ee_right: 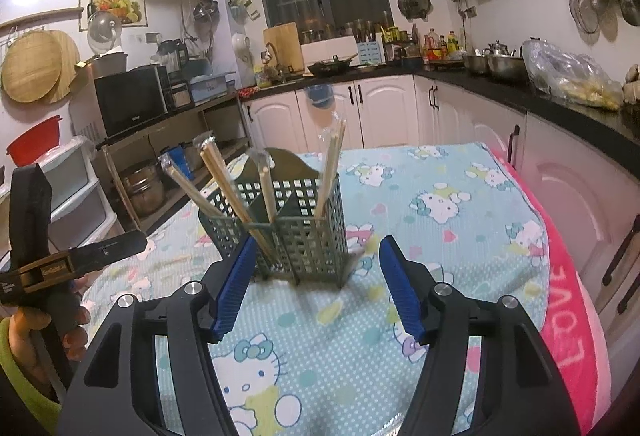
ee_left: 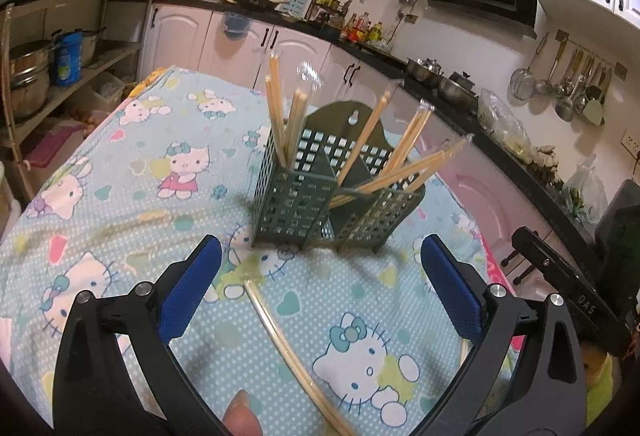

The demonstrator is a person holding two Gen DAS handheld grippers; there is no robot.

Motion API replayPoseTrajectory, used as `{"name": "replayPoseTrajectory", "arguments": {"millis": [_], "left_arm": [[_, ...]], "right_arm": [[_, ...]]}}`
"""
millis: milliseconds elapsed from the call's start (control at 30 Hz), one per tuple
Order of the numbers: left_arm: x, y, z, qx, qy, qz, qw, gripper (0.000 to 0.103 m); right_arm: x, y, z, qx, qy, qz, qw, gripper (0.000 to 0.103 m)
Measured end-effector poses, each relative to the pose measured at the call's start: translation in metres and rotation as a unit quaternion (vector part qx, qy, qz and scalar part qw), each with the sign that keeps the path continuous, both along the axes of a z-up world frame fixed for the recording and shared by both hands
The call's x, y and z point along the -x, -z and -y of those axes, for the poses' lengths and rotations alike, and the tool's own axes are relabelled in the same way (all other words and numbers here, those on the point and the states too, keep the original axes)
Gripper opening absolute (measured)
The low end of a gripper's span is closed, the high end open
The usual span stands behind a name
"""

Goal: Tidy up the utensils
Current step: 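Move both open tools down to the last loose chopsticks on the cloth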

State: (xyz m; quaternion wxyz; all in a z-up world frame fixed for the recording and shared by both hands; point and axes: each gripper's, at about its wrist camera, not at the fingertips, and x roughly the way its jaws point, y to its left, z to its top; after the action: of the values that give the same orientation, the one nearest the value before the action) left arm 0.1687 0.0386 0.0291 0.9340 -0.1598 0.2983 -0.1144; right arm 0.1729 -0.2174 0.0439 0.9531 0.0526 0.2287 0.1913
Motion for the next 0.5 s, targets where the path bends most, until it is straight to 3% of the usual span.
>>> {"name": "replayPoseTrajectory", "arguments": {"millis": [500], "left_arm": [[0.006,0.032,0.013,-0.013,0.012,-0.043,0.9989,0.091]], "right_arm": [[0.016,0.036,0.009,0.003,-0.001,-0.050,0.999,0.062]]}}
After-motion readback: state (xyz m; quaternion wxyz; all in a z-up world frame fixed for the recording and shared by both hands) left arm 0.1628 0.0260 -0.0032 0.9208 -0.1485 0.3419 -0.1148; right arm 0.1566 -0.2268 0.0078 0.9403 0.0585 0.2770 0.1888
